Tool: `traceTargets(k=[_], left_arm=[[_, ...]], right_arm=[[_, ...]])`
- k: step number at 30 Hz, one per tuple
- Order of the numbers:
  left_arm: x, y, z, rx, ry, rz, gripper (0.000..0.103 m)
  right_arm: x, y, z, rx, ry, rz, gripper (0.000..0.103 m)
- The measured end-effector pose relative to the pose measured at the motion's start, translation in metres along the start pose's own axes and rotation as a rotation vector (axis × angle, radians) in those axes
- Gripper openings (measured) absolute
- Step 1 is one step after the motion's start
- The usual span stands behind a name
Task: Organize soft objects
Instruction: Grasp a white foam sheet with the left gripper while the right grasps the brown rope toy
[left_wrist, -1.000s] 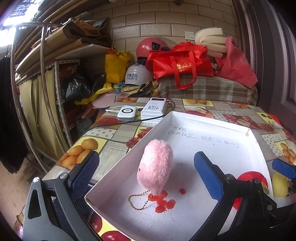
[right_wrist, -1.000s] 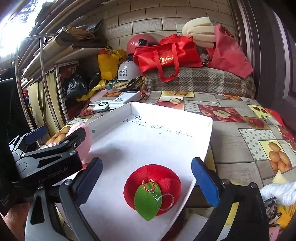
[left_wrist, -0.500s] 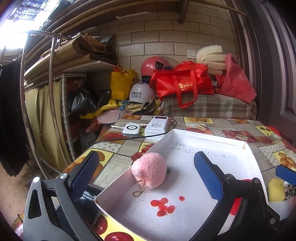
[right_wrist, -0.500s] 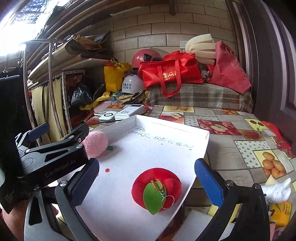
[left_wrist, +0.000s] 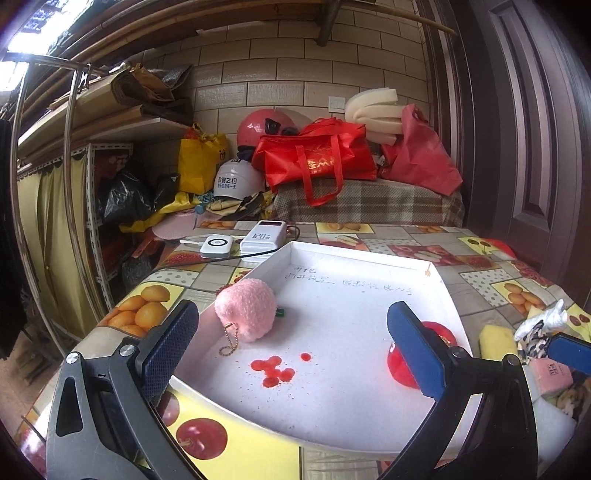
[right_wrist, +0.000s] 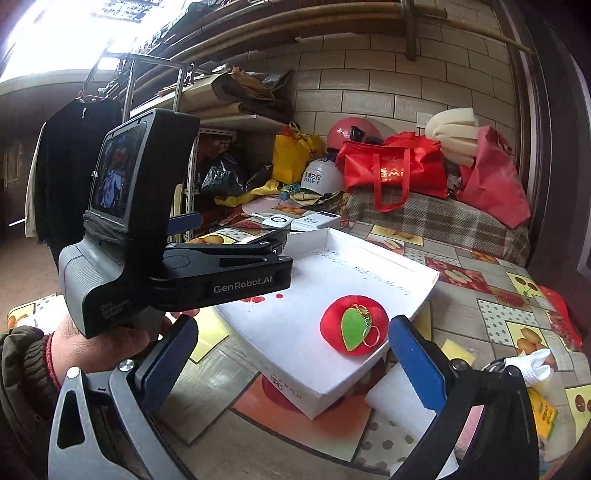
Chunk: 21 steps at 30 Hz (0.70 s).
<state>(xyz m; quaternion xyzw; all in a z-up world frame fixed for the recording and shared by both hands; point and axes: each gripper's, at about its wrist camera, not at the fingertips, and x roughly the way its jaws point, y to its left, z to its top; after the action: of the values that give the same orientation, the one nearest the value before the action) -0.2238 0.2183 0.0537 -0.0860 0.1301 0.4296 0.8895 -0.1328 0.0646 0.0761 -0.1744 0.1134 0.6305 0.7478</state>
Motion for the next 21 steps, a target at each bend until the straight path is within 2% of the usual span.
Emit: traceTargets(k=[3,5,8,10,13,14,19,21], left_arm=[[-0.013,-0.017,-0.005,0.033,0.019,-0.113,0.103],[-0.020,-0.031,-0.008,0.069,0.046,-0.216,0.103],[-0.033,-0.060,-0.014,0.154,0.093,-0.376,0.103],[-0.043,-0.080,-0.019,0.206,0.126,-0.489,0.103],[-0.051,-0.113,-0.026,0.278,0.220,-0.648,0.103],[-0.052,-0.125,-0.029,0.315,0.252,-0.681,0.103],[-0.052,-0.168,-0.048,0.480,0.347,-0.687,0.103],[-0.048,-0.179,-0.053,0.513,0.385,-0.686,0.103]], right_arm=[[-0.017,-0.025,-0.006,0.003,-0.014,-0.066,0.103],[-0.034,-0.047,-0.011,0.027,-0.024,-0.112,0.103],[-0.055,-0.089,-0.026,0.153,0.003,-0.118,0.103],[-0.069,-0.114,-0.035,0.205,0.021,-0.155,0.103],[-0.085,-0.141,-0.046,0.204,0.053,-0.195,0.103],[-0.087,-0.148,-0.049,0.201,0.078,-0.199,0.103],[-0.078,-0.162,-0.076,0.205,0.288,-0.130,0.103],[-0.073,-0.163,-0.085,0.229,0.334,-0.091,0.094]])
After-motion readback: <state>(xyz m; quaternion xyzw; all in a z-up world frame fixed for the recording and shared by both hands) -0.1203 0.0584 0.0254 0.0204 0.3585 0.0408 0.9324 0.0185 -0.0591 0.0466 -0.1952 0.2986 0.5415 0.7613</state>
